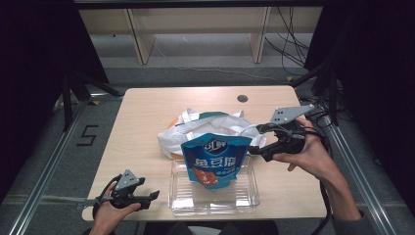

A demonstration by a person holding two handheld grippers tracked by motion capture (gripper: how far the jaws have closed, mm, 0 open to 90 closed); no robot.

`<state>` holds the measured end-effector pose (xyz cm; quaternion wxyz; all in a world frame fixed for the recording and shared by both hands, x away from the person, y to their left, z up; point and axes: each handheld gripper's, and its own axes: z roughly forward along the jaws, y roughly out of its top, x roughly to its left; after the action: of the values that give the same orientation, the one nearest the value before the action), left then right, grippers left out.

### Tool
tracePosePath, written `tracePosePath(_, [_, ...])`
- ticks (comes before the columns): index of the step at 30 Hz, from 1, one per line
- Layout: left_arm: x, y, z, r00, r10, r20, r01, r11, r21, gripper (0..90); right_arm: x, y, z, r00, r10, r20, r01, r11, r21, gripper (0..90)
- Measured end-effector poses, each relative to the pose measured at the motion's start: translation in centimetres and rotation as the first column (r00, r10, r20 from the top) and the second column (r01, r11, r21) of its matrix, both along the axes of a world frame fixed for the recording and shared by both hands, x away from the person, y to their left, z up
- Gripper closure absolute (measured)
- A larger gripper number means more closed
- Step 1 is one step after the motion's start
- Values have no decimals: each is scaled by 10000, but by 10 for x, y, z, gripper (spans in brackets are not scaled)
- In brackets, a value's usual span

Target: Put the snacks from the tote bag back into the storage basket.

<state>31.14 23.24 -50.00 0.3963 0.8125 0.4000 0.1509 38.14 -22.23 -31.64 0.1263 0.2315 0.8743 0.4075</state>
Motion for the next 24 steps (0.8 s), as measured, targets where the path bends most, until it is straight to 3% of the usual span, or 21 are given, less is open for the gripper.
tracePosePath(3, [1, 1, 1, 10000, -45, 28, 44, 10000, 79, 252, 0, -6, -10, 9999, -140, 6, 139, 9998, 174, 241])
tracePosePath(4, [1, 2, 2, 9999, -106, 2, 106, 9998, 166, 252, -1, -8, -14, 9993, -295, -211, 299, 9993, 218, 241])
tracePosePath(5, [1, 1, 1, 10000, 84, 42, -84, 10000, -15, 252, 0, -10, -17, 9996, -264, 28, 263, 9993, 276, 240])
tracePosePath(8, [1, 1, 1, 10000, 39, 37, -39, 10000, -12, 252, -1, -14, -25, 9991, -405, -105, 409, 9982, 449, 240])
tracePosePath(10, [0, 0, 1, 9999, 147, 17, -147, 9996, -244, 252, 0, -18, -26, 9985, -468, -291, 478, 9983, 324, 238])
tracePosePath(13, [0, 0, 1, 9999, 63, 95, -61, 9999, -147, 252, 1, -23, -29, 9973, -721, -165, 727, 9964, 430, 235])
tracePosePath(16, [0, 0, 1, 9998, 153, 97, -151, 9996, -237, 252, -2, -27, -35, 9959, -736, -532, 757, 9964, 379, 235])
tracePosePath(17, [0, 0, 1, 9998, 177, 92, -175, 9995, -255, 252, -1, -29, -38, 9962, -782, -384, 796, 9961, 390, 235])
tracePosePath(19, [0, -1, 1, 9997, 219, 105, -217, 9996, -199, 252, -1, -33, -42, 9945, -855, -610, 873, 9958, 271, 231])
tracePosePath(21, [0, 0, 1, 9999, 53, 164, -51, 9999, -156, 251, 0, -35, -46, 9933, -979, -612, 1001, 9944, 347, 232])
tracePosePath(24, [1, 0, 2, 9999, 73, 142, -72, 9999, -79, 250, 1, -36, -50, 9921, -1056, -683, 1065, 9943, 89, 229])
